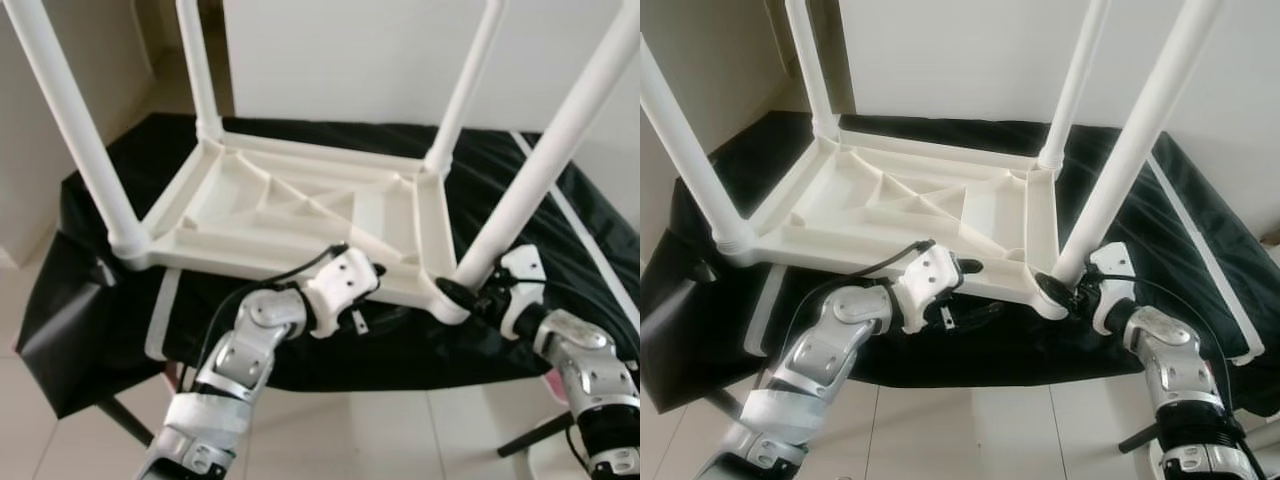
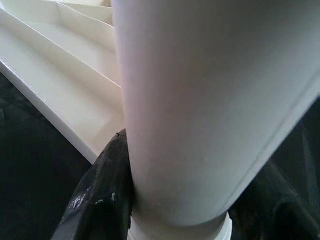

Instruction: Building children table

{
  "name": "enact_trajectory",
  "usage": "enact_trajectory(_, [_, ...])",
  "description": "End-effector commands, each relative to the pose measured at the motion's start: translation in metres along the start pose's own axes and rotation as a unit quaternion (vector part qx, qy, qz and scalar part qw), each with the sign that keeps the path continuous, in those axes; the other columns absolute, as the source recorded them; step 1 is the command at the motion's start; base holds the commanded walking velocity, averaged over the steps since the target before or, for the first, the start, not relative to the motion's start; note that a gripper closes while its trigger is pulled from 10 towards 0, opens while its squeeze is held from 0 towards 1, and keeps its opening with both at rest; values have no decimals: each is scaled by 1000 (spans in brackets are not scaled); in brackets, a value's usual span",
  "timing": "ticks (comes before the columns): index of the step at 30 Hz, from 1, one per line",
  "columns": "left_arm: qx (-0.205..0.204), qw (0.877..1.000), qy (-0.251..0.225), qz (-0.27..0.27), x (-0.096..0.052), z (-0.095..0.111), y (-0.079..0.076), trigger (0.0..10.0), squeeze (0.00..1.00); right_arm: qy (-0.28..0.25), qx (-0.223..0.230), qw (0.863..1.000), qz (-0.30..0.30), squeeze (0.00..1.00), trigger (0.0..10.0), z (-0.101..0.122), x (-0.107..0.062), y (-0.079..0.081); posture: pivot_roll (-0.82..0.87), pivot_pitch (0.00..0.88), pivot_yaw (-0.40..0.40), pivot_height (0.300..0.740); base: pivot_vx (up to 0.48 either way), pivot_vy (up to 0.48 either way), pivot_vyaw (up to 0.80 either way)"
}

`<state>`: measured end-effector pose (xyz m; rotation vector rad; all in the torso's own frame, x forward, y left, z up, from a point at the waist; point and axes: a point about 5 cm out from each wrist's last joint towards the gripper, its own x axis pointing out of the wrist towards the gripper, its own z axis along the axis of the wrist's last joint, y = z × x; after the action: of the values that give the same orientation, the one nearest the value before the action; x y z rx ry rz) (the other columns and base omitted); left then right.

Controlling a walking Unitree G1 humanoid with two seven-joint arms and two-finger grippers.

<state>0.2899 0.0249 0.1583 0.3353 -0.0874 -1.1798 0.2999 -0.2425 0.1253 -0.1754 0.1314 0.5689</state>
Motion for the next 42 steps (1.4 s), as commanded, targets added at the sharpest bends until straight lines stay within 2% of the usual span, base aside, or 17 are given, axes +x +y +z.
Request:
enact_trajectory(1, [-5,998,4,69,0,-2,5,10000,0,29,1,999,15,0,3608,-13,-3,6,-24,27,-63,740,0,0,0])
enact_trajectory(3, [-5,998,4,69,0,-2,5,10000,0,25,1,1000,10,0,3608,-13,-3,6,-24,27,-63,740,0,0,0])
enact_trajectory(4, [-6,998,4,68,0,-2,5,10000,0,7,14,1000,-3,0,10000,-11,-2,6,-27,27,-62,740,0,0,0])
enact_trajectory(7, [-7,998,4,66,1,-2,4,10000,0,-19,50,998,-27,0,10000,-7,-1,10,-29,27,-62,740,0,0,0])
enact_trajectory(15, [-6,998,4,67,0,-2,5,10000,0,-16,57,995,-82,0,10000,-5,3,15,-35,30,-67,740,0,0,0])
enact_trajectory(16, [-6,998,4,68,0,-2,6,10000,0,-11,61,992,-113,0,10000,-5,5,18,-37,31,-67,740,0,0,0])
enact_trajectory(19, [-7,998,3,69,1,-2,6,10000,0,3,93,977,-192,0,10000,-6,12,26,-44,30,-67,740,0,0,0])
enact_trajectory(23, [-6,998,2,69,2,-1,6,10000,0,-2,132,962,-240,0,10000,-5,18,34,-45,28,-66,740,0,0,0])
enact_trajectory(28, [-4,998,1,69,2,0,7,10000,0,2,151,945,-290,0,10000,-5,21,42,-47,25,-64,740,0,0,0])
enact_trajectory(29, [-3,998,1,68,3,0,8,10000,0,6,166,931,-324,0,10000,-5,23,48,-49,26,-63,740,0,0,0])
enact_trajectory(32, [-3,998,0,68,3,0,8,10000,0,8,171,925,-338,0,10000,-5,23,51,-49,26,-63,740,0,0,0])
enact_trajectory(33, [0,998,-1,70,4,1,9,10000,0,22,192,890,-413,0,10000,-7,27,62,-45,23,-66,740,0,0,0])
enact_trajectory(34, [0,998,-1,70,4,1,9,10000,0,22,192,890,-413,0,10000,-7,27,62,-45,23,-66,740,0,0,0])
enact_trajectory(35, [3,997,-2,71,5,2,10,10000,0,29,200,878,-433,0,10000,-8,30,67,-44,23,-67,740,0,0,0])
enact_trajectory(36, [3,997,-2,71,5,2,10,10000,0,29,200,878,-433,0,10000,-8,30,67,-44,23,-67,740,0,0,0])
enact_trajectory(38, [3,997,-3,77,5,3,12,10000,0,36,213,864,-455,0,10000,-5,35,76,-36,22,-71,740,0,0,0])
enact_trajectory(42, [2,996,-6,85,5,5,17,10000,0,15,223,872,-435,0,10000,5,44,85,-37,22,-71,740,0,0,0])
